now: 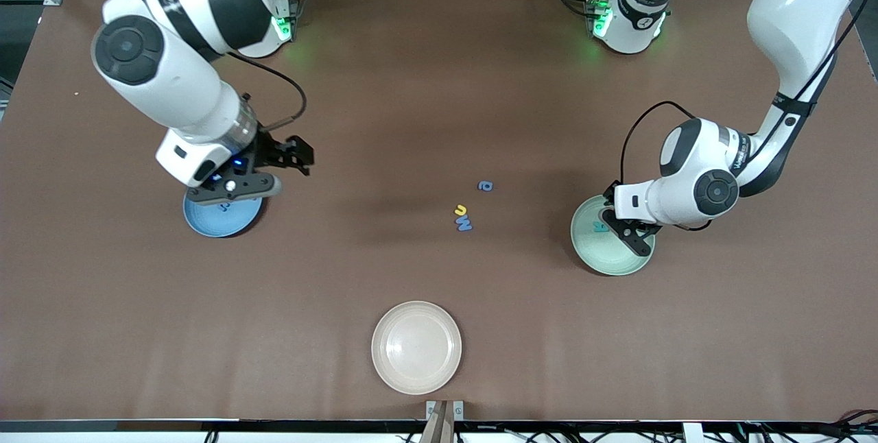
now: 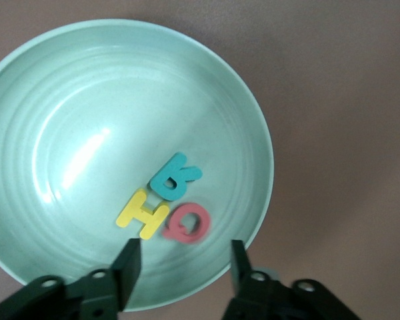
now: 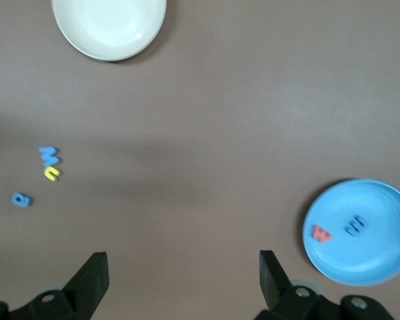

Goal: Sort upper and lower case letters into plates

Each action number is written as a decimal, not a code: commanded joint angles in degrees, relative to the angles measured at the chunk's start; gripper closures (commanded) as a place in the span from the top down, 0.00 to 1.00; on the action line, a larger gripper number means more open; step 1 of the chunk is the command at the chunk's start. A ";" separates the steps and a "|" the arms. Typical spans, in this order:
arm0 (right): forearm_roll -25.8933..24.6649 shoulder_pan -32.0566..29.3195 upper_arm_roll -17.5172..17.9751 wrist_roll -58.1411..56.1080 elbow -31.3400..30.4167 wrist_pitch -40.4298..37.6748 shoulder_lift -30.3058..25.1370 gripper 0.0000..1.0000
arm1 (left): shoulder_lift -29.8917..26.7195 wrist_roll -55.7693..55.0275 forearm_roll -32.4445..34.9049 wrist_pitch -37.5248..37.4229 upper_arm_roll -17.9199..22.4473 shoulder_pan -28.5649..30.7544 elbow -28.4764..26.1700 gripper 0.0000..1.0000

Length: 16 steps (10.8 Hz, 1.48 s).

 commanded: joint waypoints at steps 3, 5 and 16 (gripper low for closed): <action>-0.97 1.33 2.36 1.54 2.49 2.34 3.86 1.00 | -2.09 0.57 -1.26 0.35 -1.12 0.51 -1.43 1.00; -0.98 3.09 2.36 2.50 2.40 6.44 4.83 1.00 | -2.18 0.57 -1.26 0.35 -1.12 0.69 -1.52 1.00; -5.87 13.18 2.54 18.72 5.02 24.66 21.16 1.00 | 0.18 -19.25 -1.00 6.23 -3.50 -8.26 -0.20 1.00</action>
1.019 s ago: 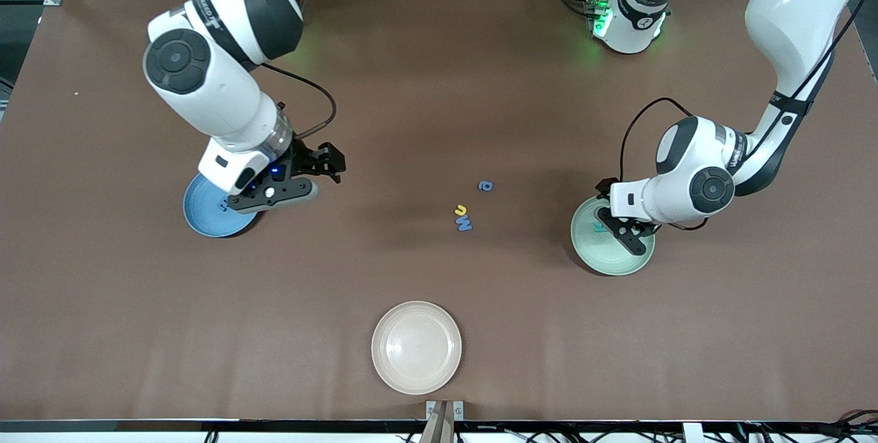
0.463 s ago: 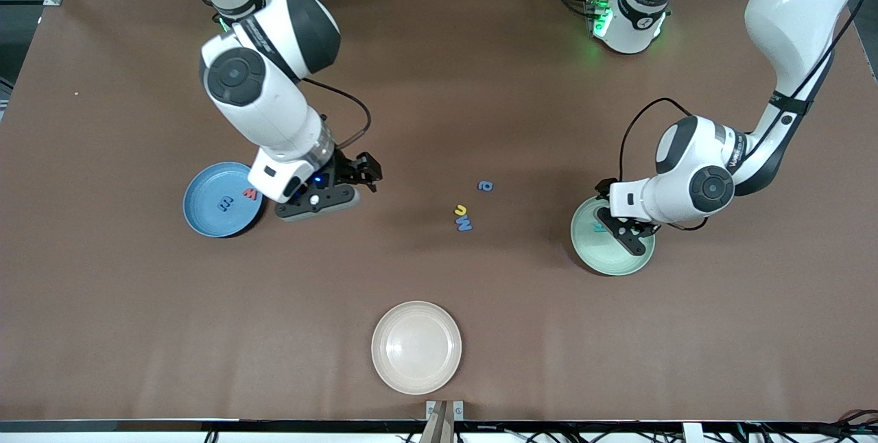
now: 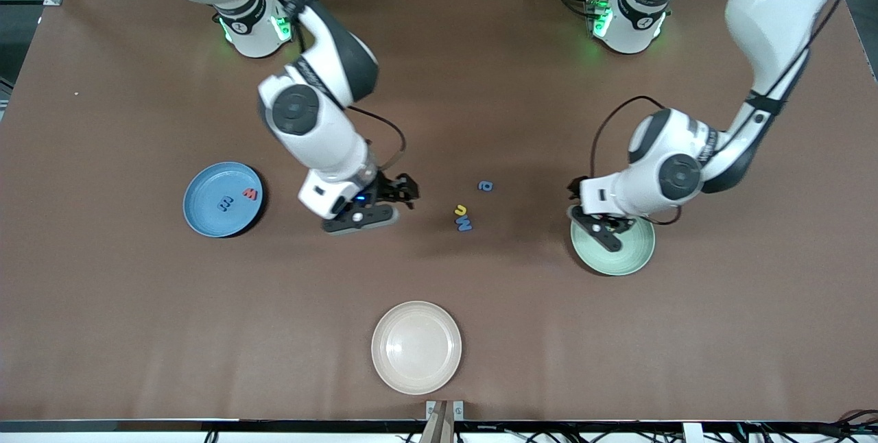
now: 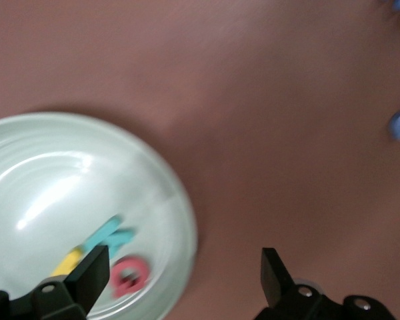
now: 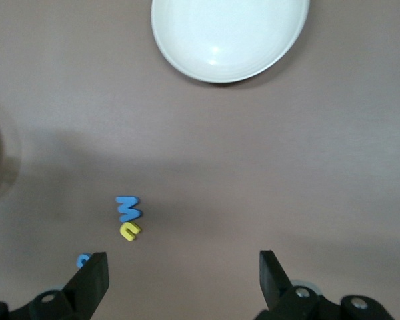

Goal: Sort upper and lower case letters into plates
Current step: 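Move the right gripper over the yellow u letter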

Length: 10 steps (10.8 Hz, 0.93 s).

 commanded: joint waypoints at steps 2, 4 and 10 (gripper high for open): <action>-7.96 4.86 0.27 15.64 5.90 0.78 7.18 1.00 | 0.66 -12.41 -0.55 1.94 0.26 -6.04 0.13 1.00; -8.67 7.32 0.09 20.13 6.09 0.96 8.86 1.00 | 0.66 -16.13 0.24 1.94 0.35 -7.29 0.13 1.00; -12.80 16.46 -5.44 30.62 12.93 1.84 16.77 0.95 | 0.40 -6.24 3.23 1.41 0.44 -2.99 -0.48 1.00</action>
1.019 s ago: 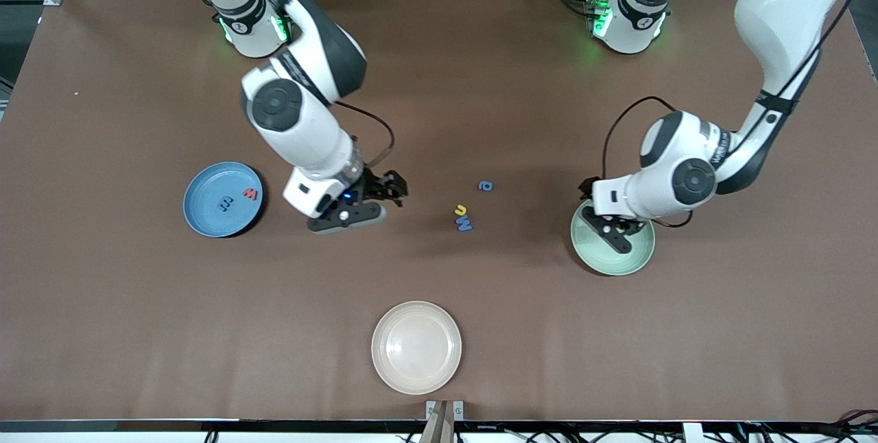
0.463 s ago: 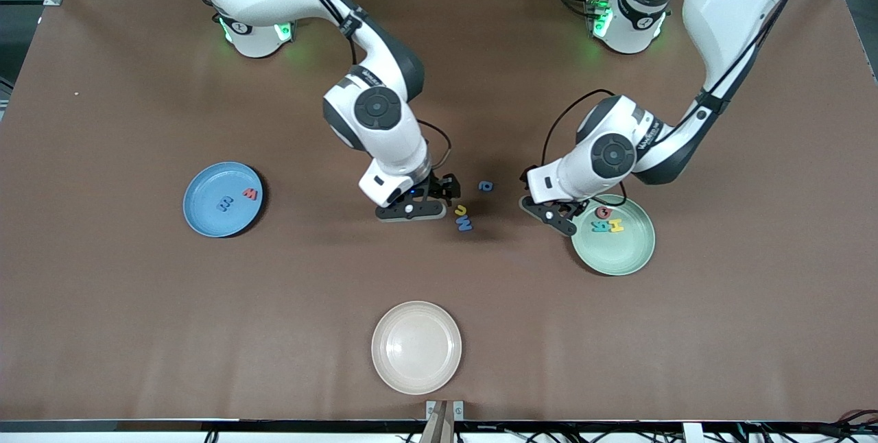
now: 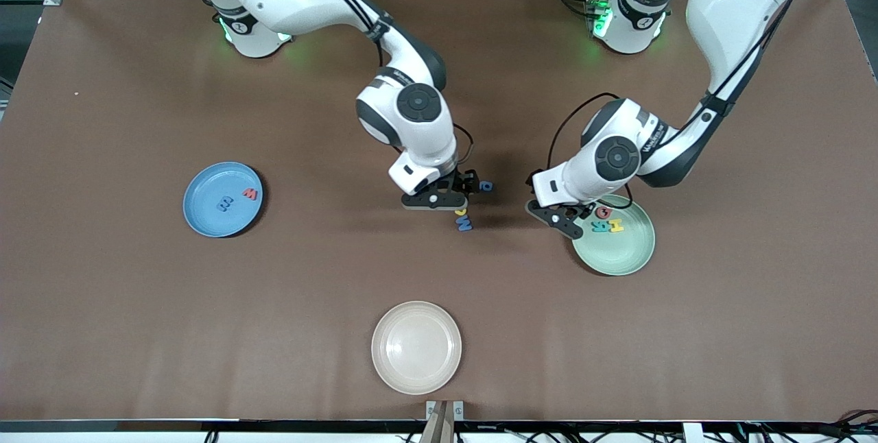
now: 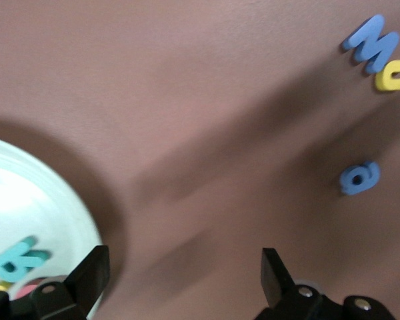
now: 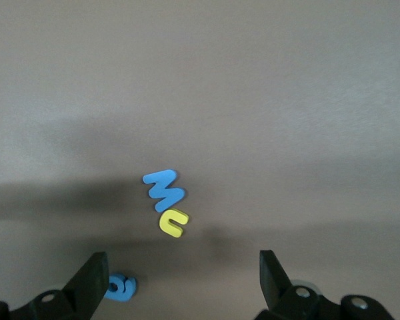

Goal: Sort upper and lower case letters into plates
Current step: 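Move the right gripper over the yellow u letter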

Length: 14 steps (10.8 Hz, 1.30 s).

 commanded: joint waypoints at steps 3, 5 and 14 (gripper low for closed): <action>-1.63 5.01 -4.49 1.09 10.03 -0.38 8.32 0.94 | -0.32 6.37 3.47 -0.12 -0.34 2.07 -0.38 1.00; -1.63 5.45 -4.58 0.03 10.31 -0.73 9.82 0.90 | -0.40 6.46 3.56 -0.29 -0.25 2.16 -0.29 1.00; -1.36 5.63 -4.31 -1.73 10.48 -2.41 11.85 0.67 | -0.32 6.37 3.56 -0.29 -0.34 2.07 -0.20 1.00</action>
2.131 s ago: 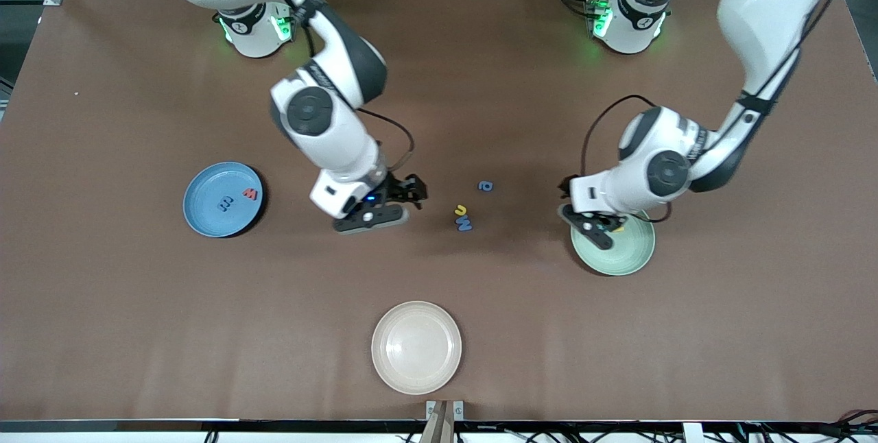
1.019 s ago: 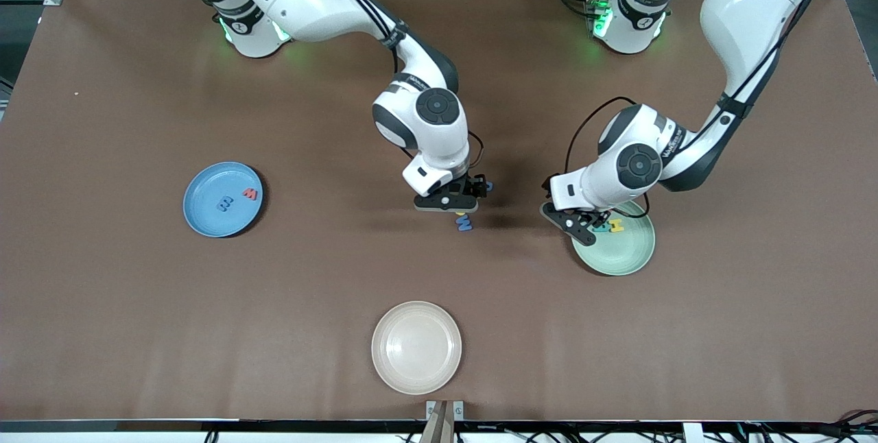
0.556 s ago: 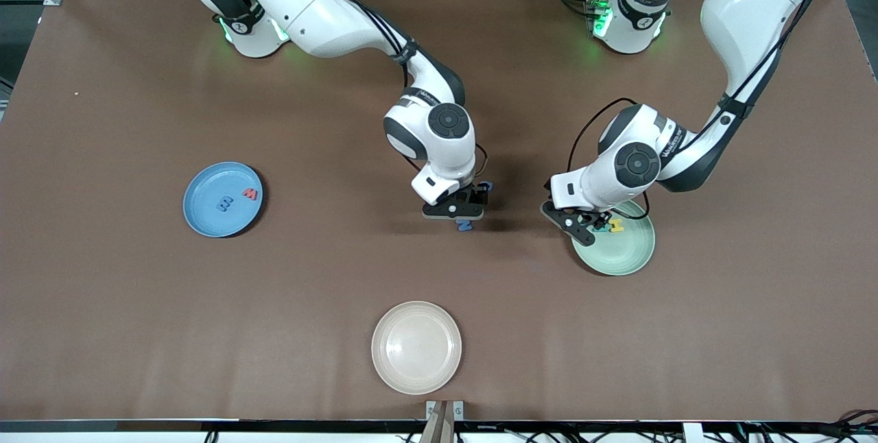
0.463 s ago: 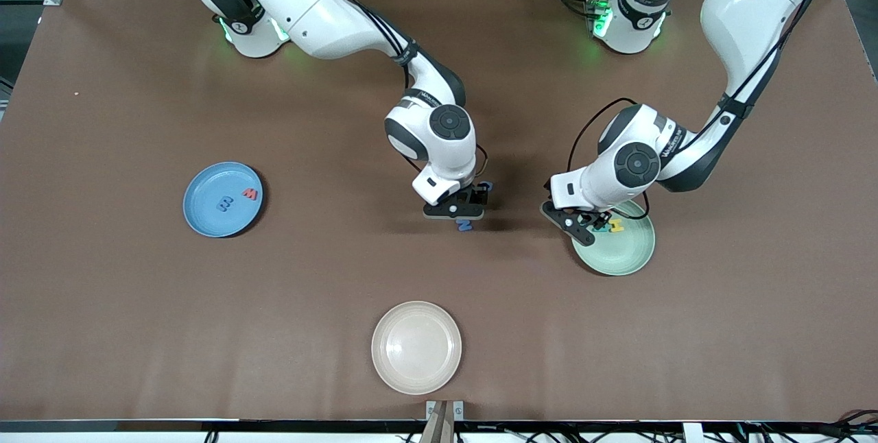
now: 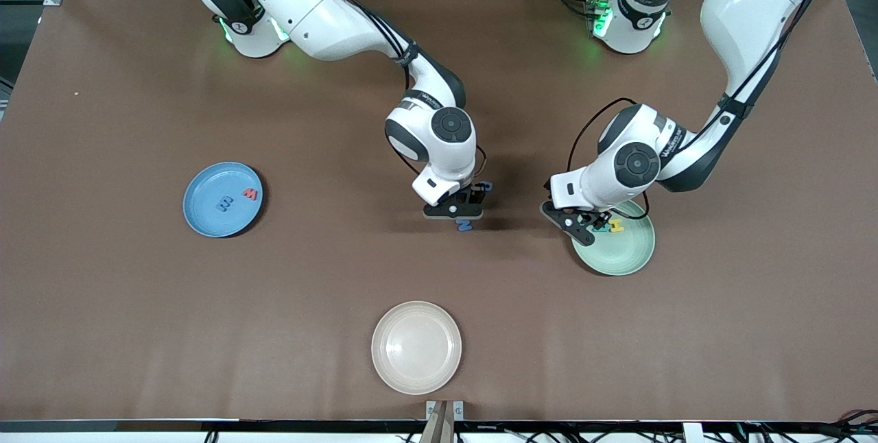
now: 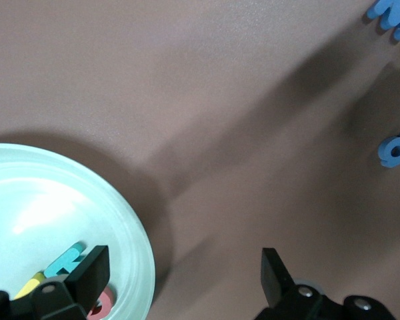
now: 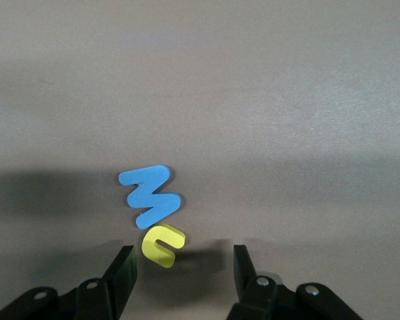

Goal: Sort upper and lower case letters into plates
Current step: 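Move the right gripper over the yellow u letter, then close the right gripper on the yellow u letter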

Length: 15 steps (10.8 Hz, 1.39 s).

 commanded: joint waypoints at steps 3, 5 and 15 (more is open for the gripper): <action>-0.63 0.91 -0.18 -0.36 4.60 -0.81 3.30 0.67 | -0.37 0.55 1.17 -0.28 -0.16 0.14 -0.14 1.00; -0.46 0.91 -0.10 -0.36 5.21 -0.81 3.39 0.67 | -0.37 0.55 1.17 -0.28 -0.25 0.14 -0.14 1.00; -0.63 1.44 -0.10 -0.54 7.67 -0.73 5.67 0.52 | -0.37 0.55 1.17 -0.28 -0.16 0.23 -0.22 1.00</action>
